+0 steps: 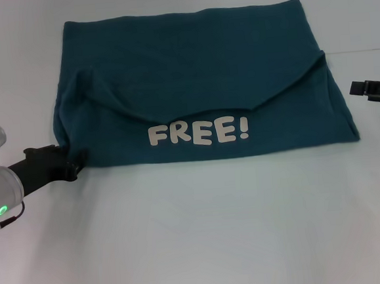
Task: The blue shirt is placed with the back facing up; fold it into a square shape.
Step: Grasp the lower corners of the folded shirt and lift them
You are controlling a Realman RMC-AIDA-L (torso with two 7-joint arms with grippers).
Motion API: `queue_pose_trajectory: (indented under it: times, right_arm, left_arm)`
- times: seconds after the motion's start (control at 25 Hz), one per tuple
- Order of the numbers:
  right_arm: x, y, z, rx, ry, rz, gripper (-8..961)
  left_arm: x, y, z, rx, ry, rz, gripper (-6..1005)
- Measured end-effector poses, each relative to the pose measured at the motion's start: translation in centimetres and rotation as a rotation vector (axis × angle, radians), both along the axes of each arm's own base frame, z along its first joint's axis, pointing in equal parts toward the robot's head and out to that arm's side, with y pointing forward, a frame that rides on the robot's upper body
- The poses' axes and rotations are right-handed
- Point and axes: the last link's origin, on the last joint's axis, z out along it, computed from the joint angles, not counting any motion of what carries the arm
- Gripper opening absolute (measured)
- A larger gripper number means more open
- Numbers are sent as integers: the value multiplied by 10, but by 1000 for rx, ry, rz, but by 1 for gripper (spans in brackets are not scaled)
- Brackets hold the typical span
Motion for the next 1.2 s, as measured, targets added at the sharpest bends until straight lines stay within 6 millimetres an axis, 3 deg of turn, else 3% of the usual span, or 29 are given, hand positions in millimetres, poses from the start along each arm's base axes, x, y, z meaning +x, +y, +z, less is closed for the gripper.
queue_pose_trajectory:
  times: [0.36, 0.56, 1.2]
  right_arm:
    - [5, -3, 0, -15, -19, -14, 684]
    - [9, -3, -6, -75, -74, -51, 683]
    - [8, 12, -39, -56, -211, -95, 647]
  left_arm:
    - [-2, 1, 2, 14, 8, 18, 285]
    - [0, 3, 4, 15, 3, 11, 51]
    - [9, 8, 5, 3, 3, -16, 18]
